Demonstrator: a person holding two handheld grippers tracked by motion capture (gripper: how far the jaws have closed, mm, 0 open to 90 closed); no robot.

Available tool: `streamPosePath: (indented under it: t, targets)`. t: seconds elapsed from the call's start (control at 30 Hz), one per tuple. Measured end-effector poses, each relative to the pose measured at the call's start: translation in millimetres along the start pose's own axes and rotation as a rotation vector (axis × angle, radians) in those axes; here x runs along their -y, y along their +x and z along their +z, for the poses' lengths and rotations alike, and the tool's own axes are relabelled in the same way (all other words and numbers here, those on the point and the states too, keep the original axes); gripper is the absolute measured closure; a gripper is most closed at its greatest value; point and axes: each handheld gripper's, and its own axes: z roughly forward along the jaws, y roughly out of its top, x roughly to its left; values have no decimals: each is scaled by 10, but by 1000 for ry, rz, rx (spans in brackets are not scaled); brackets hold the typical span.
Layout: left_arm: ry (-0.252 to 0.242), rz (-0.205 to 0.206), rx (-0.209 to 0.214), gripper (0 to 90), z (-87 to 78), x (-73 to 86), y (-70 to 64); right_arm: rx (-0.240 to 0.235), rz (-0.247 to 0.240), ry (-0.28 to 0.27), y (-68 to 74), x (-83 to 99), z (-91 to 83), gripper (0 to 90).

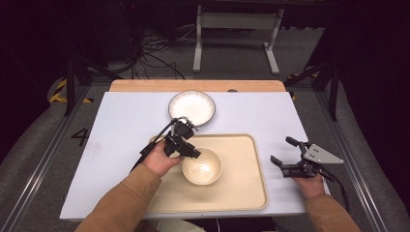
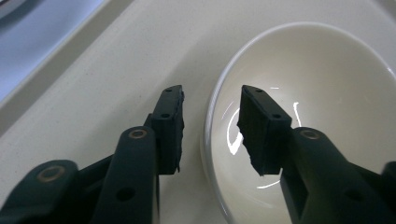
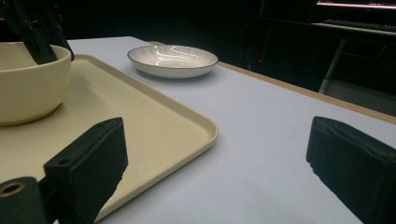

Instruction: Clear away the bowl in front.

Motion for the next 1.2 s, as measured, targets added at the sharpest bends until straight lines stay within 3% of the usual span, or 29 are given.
streamPosePath:
  t: [0.23, 0.33, 0.53, 0.7, 0.9, 1.03, 1.2]
  targets:
    - [-64, 21, 2, 555, -129, 36, -70, 0, 0, 1, -2, 0, 1, 55]
    - [-120, 50, -1, 554, -240, 88, -102, -1, 1, 2, -3, -1, 2, 55]
    - [-177, 38, 1, 548, -377, 201, -121, -3, 1, 1, -3, -1, 1, 54]
    - [-221, 37, -21, 527, -501, 342, -137, -6, 1, 0, -4, 0, 1, 54]
    - [-283, 38, -20, 518, -619, 503, -89, -7, 3, -1, -5, 0, 1, 53]
    - [-342, 18, -35, 496, -685, 638, -54, -4, 0, -3, -4, 1, -2, 53]
    - [-386, 26, -58, 470, -734, 763, -2, -4, 1, -3, -5, 1, -2, 53]
